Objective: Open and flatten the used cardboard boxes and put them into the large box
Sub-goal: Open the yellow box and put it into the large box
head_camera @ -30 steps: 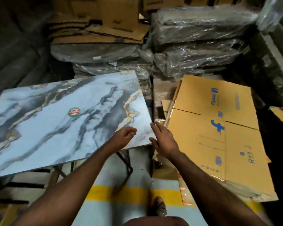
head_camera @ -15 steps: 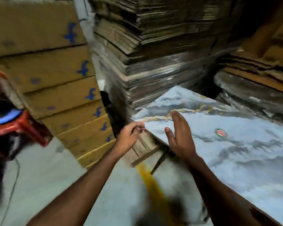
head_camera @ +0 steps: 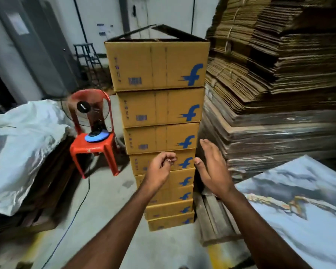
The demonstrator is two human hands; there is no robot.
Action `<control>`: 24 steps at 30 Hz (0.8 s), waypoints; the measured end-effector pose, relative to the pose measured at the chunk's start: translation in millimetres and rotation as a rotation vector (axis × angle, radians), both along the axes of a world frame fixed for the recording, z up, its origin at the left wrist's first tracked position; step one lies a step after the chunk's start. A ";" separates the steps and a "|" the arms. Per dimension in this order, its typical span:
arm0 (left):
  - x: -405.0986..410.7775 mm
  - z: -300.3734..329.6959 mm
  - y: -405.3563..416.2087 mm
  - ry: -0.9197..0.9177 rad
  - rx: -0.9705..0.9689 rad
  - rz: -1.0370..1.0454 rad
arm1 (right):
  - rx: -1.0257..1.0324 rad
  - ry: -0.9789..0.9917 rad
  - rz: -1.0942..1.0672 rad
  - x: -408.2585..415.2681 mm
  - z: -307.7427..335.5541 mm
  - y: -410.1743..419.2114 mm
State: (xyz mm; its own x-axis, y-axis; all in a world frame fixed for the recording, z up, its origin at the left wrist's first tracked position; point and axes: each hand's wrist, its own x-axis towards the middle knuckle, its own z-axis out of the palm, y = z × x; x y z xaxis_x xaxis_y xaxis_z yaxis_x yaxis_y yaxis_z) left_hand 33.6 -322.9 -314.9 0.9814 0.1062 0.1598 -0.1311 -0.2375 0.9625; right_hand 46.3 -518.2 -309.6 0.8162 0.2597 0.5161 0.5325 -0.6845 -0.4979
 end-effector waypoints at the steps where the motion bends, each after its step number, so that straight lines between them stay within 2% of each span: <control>1: 18.8 12.4 3.7 -0.047 0.018 0.017 | -0.001 -0.017 0.009 20.4 10.8 8.2; 10: 161.2 120.5 30.8 -0.346 0.175 0.282 | 0.118 -0.180 -0.025 198.2 96.2 50.2; 15: 202.5 139.1 56.8 -0.688 0.303 0.562 | 0.201 -0.309 -0.150 263.2 119.1 60.9; 18: 225.6 150.8 81.9 -0.719 0.328 0.780 | 0.291 -0.312 -0.215 290.4 126.9 61.9; 20: 242.8 157.5 95.4 -0.671 0.366 0.891 | 0.324 -0.300 -0.224 306.9 131.4 62.4; 24: 260.3 150.5 101.7 -0.642 0.415 0.913 | 0.432 -0.262 -0.234 324.4 130.3 66.5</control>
State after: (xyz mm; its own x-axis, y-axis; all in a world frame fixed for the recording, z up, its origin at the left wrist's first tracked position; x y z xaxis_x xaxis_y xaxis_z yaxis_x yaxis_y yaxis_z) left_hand 293.9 -221.3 -164.4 0.2979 0.5483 0.7814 -0.1819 -0.7710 0.6103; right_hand 370.7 -451.7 -179.3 0.6571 -0.1932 0.7286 0.5343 -0.5625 -0.6310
